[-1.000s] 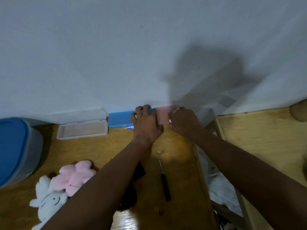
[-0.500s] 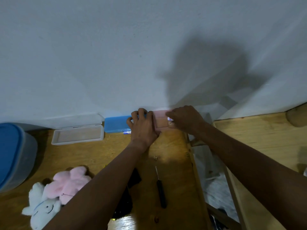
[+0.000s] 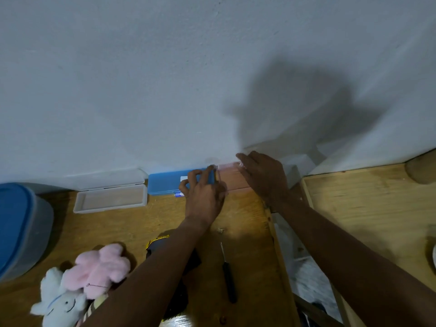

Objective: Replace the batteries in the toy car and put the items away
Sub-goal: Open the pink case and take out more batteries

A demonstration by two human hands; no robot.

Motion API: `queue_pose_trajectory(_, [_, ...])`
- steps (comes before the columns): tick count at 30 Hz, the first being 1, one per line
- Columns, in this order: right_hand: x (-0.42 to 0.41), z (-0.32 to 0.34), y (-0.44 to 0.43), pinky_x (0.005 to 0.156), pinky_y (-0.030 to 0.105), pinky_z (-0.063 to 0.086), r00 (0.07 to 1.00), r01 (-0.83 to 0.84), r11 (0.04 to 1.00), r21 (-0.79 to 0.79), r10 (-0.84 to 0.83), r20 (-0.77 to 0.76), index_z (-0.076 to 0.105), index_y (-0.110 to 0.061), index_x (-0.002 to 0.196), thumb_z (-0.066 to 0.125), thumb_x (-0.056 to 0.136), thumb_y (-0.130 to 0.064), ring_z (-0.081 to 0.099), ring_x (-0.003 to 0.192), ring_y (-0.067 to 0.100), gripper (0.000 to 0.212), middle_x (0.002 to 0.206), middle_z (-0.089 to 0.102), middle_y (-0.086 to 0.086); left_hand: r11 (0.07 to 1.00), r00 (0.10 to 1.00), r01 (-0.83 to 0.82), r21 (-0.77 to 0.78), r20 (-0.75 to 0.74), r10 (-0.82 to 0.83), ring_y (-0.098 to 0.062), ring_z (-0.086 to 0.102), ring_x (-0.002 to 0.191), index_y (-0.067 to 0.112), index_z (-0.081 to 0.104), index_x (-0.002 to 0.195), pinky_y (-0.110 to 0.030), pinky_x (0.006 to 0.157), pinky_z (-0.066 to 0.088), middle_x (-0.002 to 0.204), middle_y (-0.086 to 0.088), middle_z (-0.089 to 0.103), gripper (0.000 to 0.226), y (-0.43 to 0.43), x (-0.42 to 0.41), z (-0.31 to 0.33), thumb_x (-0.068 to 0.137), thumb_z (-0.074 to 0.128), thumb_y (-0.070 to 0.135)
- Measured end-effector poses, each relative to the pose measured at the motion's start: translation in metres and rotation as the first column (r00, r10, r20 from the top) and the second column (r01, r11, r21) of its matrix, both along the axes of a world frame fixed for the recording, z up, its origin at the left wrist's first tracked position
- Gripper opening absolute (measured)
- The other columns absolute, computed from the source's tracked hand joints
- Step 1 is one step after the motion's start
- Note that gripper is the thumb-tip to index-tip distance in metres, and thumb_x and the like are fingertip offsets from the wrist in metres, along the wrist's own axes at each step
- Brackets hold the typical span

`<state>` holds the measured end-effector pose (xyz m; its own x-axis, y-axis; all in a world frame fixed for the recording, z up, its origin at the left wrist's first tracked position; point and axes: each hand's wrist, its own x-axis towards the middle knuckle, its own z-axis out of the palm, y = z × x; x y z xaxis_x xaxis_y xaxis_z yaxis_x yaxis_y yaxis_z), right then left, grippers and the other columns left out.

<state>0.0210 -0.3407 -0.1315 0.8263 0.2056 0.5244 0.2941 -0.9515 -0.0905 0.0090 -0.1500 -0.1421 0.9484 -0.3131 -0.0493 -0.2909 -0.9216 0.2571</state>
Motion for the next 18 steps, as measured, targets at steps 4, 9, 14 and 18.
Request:
queue_pose_trajectory(4, [-0.009, -0.019, -0.001, 0.052, 0.032, 0.049, 0.984, -0.176, 0.984, -0.032, 0.175, -0.034, 0.067, -0.012, 0.090, 0.073, 0.087, -0.022, 0.058, 0.065, 0.022, 0.012, 0.078, 0.062, 0.006, 1.000, 1.000, 0.001, -0.012, -0.031, -0.001, -0.028, 0.015, 0.141, 0.033, 0.078, 0.099, -0.050, 0.106, 0.020, 0.161, 0.008, 0.030, 0.025, 0.001, 0.003, 0.001, 0.095, 0.057, 0.047])
queue_pose_trajectory(9, [0.000, -0.016, 0.000, 0.052, 0.035, 0.051, 0.974, -0.220, 0.975, -0.041, 0.218, -0.054, 0.069, -0.010, 0.097, 0.060, 0.092, -0.023, 0.060, 0.066, 0.025, 0.017, 0.081, 0.063, 0.008, 0.999, 0.999, 0.014, -0.029, -0.051, -0.015, -0.024, 0.020, 0.140, 0.033, 0.077, 0.107, -0.043, 0.103, 0.015, 0.157, 0.013, 0.038, 0.028, 0.002, 0.005, 0.005, 0.096, 0.056, 0.048])
queue_pose_trajectory(14, [-0.015, -0.005, 0.009, 0.055, 0.034, 0.053, 0.966, -0.260, 0.966, 0.006, 0.260, 0.007, 0.070, -0.011, 0.095, 0.066, 0.089, -0.025, 0.060, 0.065, 0.022, 0.016, 0.079, 0.064, 0.006, 0.998, 0.994, -0.001, -0.057, -0.107, -0.005, -0.025, 0.022, 0.137, 0.029, 0.076, 0.103, -0.046, 0.102, 0.019, 0.155, 0.012, 0.040, 0.021, 0.000, 0.010, 0.010, 0.090, 0.065, 0.040])
queue_pose_trajectory(18, [-0.044, -0.029, 0.013, 0.053, 0.028, 0.048, 0.965, -0.227, 0.974, -0.002, 0.225, -0.133, 0.072, -0.011, 0.094, 0.073, 0.085, -0.022, 0.065, 0.067, 0.022, 0.014, 0.080, 0.068, 0.006, 0.999, 0.992, -0.015, -0.051, -0.128, 0.008, -0.023, 0.022, 0.135, 0.028, 0.079, 0.096, -0.046, 0.101, 0.019, 0.154, 0.012, 0.042, 0.015, 0.000, 0.014, 0.010, 0.088, 0.067, 0.035])
